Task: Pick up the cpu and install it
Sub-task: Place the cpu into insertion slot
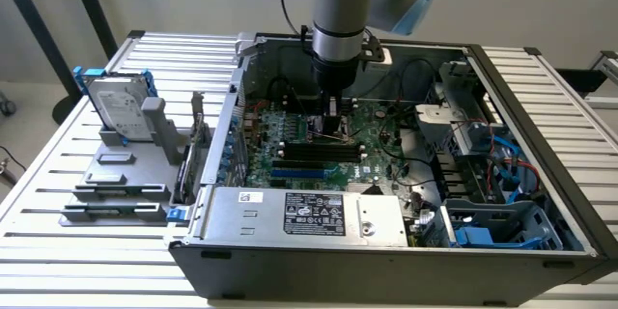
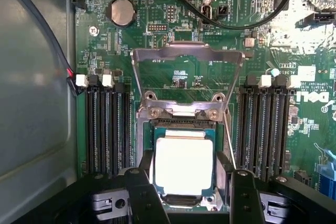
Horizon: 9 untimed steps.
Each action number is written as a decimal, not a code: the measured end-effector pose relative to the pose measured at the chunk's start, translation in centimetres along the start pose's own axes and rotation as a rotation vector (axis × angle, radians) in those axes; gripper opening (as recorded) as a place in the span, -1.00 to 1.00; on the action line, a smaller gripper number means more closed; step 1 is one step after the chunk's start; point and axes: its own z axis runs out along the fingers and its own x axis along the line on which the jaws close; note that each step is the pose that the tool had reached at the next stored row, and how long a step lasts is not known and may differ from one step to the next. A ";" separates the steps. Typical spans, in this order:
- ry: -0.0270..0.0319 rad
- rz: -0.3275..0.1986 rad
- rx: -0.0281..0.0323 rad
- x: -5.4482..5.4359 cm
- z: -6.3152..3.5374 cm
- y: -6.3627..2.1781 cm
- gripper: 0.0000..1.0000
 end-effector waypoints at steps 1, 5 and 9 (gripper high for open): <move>-0.0001 0.002 0.0002 0.0 0.04 0.00 0.09; -0.0001 0.003 0.0006 0.0 0.17 0.00 0.09; 0.0000 0.003 0.0005 0.0 0.32 0.00 0.09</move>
